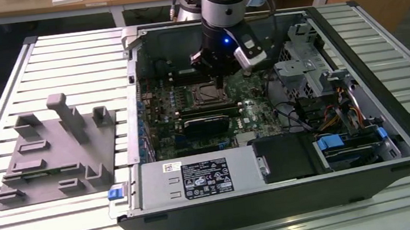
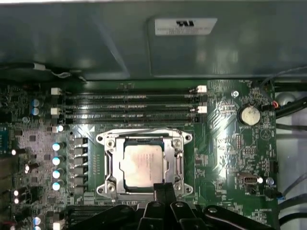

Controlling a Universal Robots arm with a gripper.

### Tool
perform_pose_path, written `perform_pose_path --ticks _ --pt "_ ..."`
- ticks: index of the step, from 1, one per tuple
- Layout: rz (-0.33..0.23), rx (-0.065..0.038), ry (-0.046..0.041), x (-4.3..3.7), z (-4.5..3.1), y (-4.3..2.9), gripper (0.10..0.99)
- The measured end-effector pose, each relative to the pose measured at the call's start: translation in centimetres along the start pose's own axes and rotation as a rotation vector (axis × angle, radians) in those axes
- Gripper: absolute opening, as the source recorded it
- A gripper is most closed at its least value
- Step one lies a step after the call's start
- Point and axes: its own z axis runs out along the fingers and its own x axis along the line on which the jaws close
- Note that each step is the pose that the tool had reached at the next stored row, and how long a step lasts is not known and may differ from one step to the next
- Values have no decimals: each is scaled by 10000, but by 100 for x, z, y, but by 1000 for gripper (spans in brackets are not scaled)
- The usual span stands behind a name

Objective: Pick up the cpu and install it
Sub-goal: 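Install the second cpu locking lever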

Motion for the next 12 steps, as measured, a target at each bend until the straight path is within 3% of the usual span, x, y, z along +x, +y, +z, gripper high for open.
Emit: perform_pose_path --ticks 6,12 --pt "-14 2 25 -1 9 -34 106" --pt "-26 1 25 -2 6 -136 106"
